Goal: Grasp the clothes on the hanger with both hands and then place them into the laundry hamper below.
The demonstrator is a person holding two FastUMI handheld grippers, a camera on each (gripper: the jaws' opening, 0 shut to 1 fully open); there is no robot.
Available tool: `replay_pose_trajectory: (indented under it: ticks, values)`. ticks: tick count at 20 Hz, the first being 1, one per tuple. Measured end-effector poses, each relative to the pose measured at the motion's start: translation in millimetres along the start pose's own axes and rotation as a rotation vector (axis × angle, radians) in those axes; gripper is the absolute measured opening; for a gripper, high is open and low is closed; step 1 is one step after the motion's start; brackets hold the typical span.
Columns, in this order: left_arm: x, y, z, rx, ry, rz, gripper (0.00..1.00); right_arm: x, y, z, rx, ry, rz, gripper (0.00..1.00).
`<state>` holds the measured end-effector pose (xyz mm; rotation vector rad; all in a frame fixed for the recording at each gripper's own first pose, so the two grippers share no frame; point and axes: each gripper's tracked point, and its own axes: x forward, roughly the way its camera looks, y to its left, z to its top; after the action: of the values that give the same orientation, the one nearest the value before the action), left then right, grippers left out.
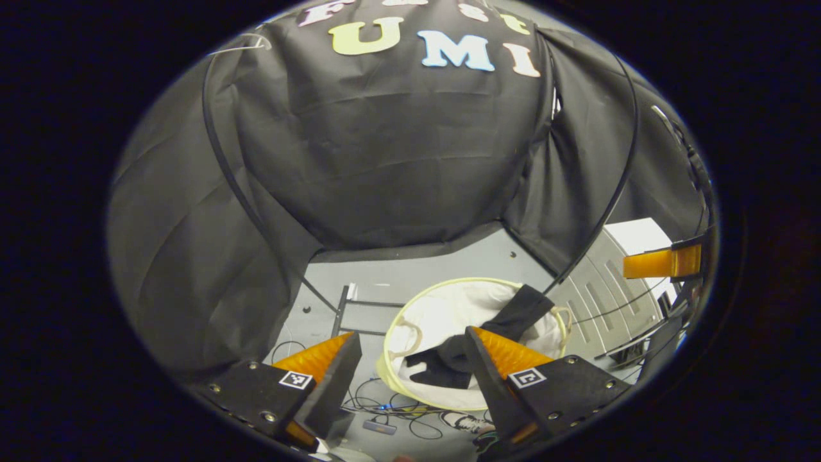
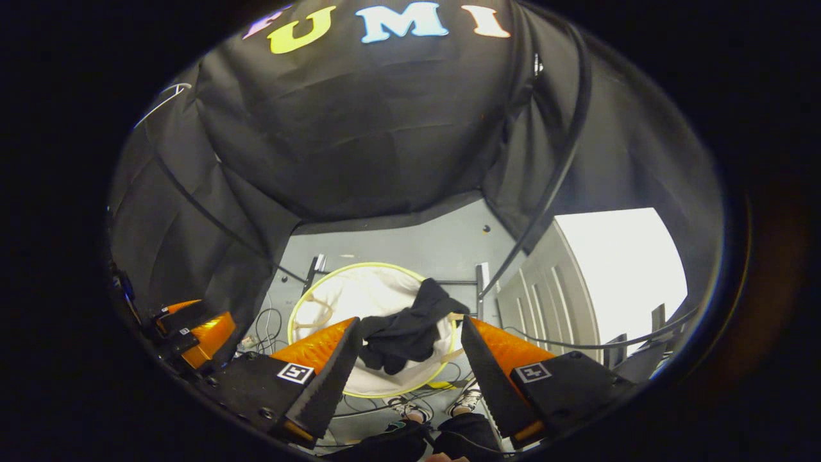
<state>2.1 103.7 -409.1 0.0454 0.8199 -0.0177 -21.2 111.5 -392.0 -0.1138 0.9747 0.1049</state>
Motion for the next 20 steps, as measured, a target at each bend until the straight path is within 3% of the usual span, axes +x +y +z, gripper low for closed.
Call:
replay_pose_trajectory:
  ticks: [1,2,7,8,14,15,20]
  values:
    - [-7.5,-0.1,2.2,-0.006,-0.001,0.005,0.95,-9.0,-10.8,4.3,0.016,-0.014,-0.017,0.94]
    - [-15.2,-1.4,6.1,-0.009,-0.012,0.006,0.94,-17.9,-18.5,8.8,0.037,-0.029,-0.021,0.98]
    - [-52.6,-11.8,52.2,0.031,-0.101,0.015,0.95,-62.5,-69.6,37.6,0.128,-0.141,-0.059,0.98]
    - [-61.7,-18.7,65.5,0.024,-0.123,0.017,0.94,-69.8,-80.5,43.4,0.136,-0.166,-0.071,0.94]
    - [-116.1,-67.6,160.9,-0.070,-0.286,0.034,0.94,-109.8,-143.3,82.1,0.139,-0.325,-0.119,0.98]
    - [-125.8,-75.6,175.6,-0.088,-0.311,0.040,0.95,-114.3,-156.2,90.4,0.133,-0.349,-0.133,0.94]
    - [-177.5,-101.1,224.3,-0.143,-0.426,0.100,0.95,-137.2,-183.0,119.5,0.153,-0.460,-0.076,0.98]
